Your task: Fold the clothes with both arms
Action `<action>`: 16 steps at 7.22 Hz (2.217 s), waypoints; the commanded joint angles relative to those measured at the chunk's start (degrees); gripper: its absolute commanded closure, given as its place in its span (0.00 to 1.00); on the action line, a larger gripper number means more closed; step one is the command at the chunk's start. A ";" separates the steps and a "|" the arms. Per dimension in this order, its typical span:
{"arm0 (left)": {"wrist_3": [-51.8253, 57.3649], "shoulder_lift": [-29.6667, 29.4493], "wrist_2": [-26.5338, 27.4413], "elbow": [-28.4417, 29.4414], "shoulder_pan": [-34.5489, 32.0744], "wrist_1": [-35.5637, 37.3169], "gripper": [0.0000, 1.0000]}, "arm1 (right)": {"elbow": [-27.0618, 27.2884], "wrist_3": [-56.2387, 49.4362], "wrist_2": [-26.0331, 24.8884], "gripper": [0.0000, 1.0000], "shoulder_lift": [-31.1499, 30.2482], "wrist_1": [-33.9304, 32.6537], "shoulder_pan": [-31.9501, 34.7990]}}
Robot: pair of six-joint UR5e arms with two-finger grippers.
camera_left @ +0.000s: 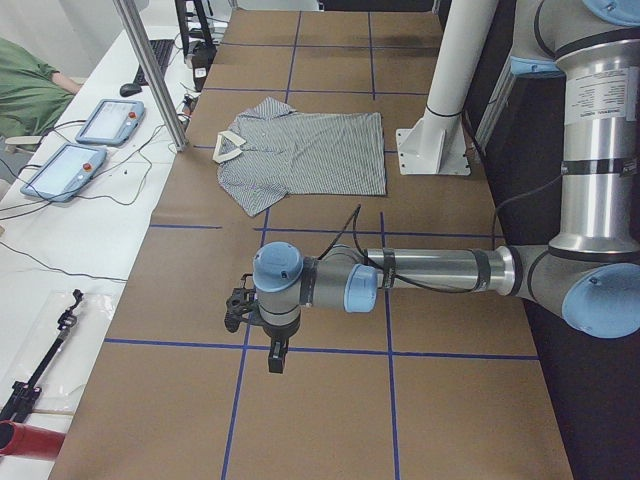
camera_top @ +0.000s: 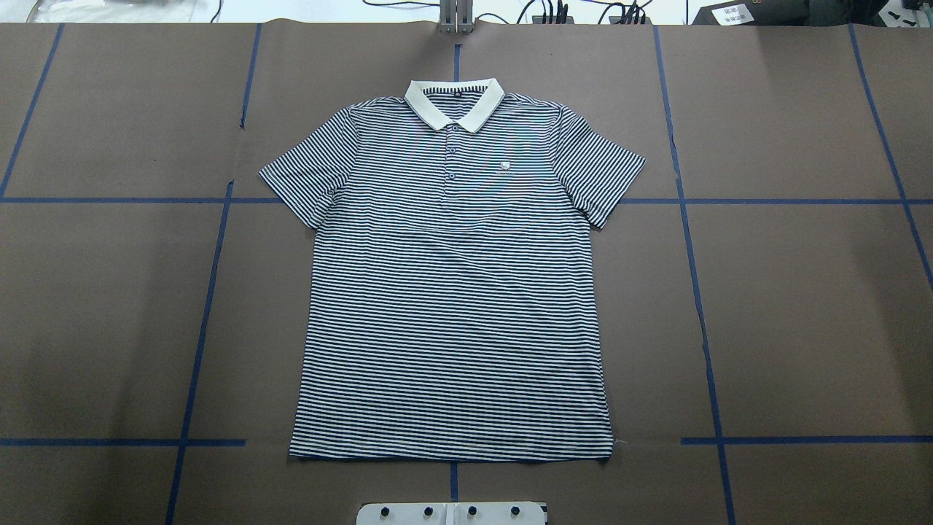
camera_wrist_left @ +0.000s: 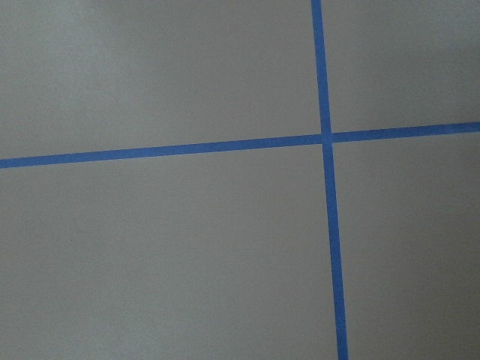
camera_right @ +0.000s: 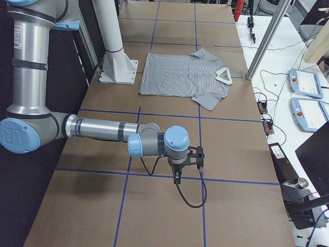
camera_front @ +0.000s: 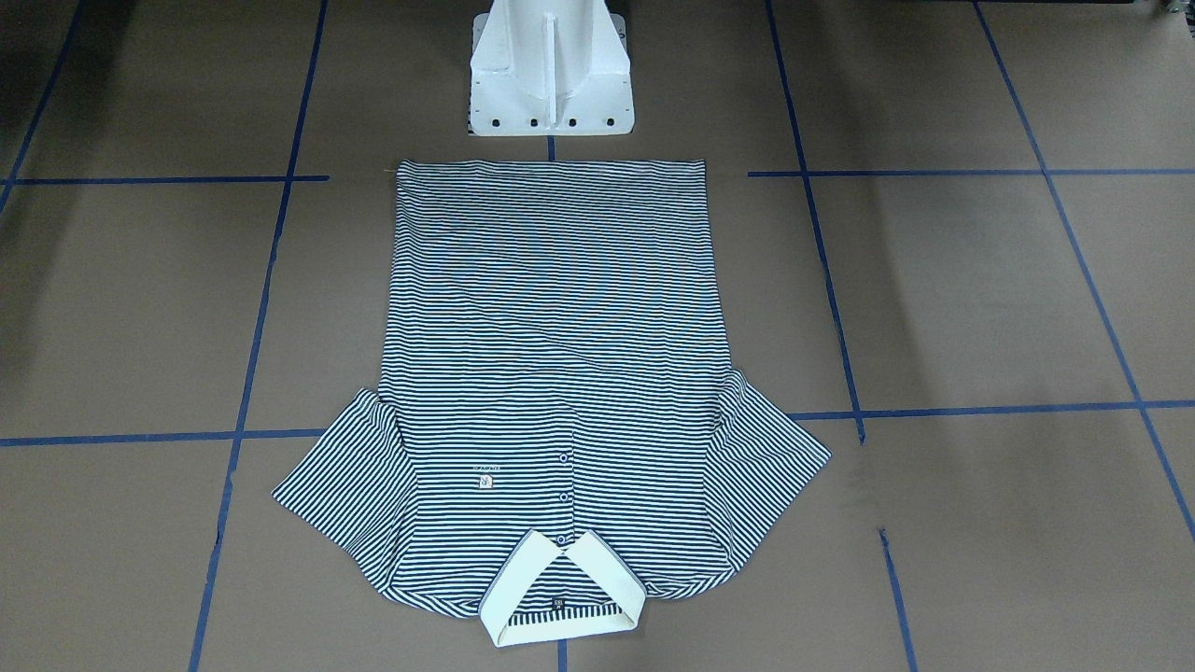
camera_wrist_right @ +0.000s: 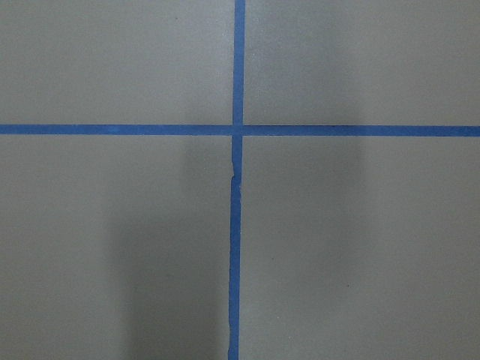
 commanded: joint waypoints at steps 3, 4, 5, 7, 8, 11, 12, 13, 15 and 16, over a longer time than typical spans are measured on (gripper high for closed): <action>0.26 -4.58 0.07 -1.23 0.27 -1.18 0.00 | -1.56 0.90 0.00 0.00 6.56 0.37 -4.71; 0.17 -8.10 -0.10 -1.58 0.45 -1.62 0.00 | -1.75 0.90 0.08 0.00 9.37 0.37 -6.40; 0.43 -10.22 -1.67 -2.27 1.14 -2.76 0.00 | -2.18 0.81 -0.44 0.00 13.83 0.46 -9.72; -0.09 -9.81 -3.44 -1.40 6.67 -15.03 0.00 | -5.51 3.86 -0.44 0.00 21.76 0.37 -14.64; -0.09 -10.59 -3.44 -1.75 6.78 -15.16 0.00 | -8.14 9.80 -0.44 0.00 26.40 0.46 -17.20; -7.25 -13.92 -3.18 0.36 10.63 -15.07 0.00 | -12.21 26.92 -8.85 0.00 34.96 6.05 -28.96; -7.56 -13.93 -3.09 -0.25 10.73 -15.86 0.00 | -14.73 36.22 -10.36 0.00 37.15 11.48 -32.31; -7.74 -13.93 -3.09 0.26 10.73 -16.47 0.00 | -20.24 42.58 -13.42 0.00 38.91 19.37 -34.26; -7.91 -14.11 -3.18 0.36 10.73 -16.48 0.00 | -24.33 47.47 -19.75 0.01 40.59 23.93 -37.96; -8.00 -14.11 -3.18 0.18 10.73 -16.48 0.00 | -24.42 47.30 -20.04 0.01 40.51 23.15 -38.40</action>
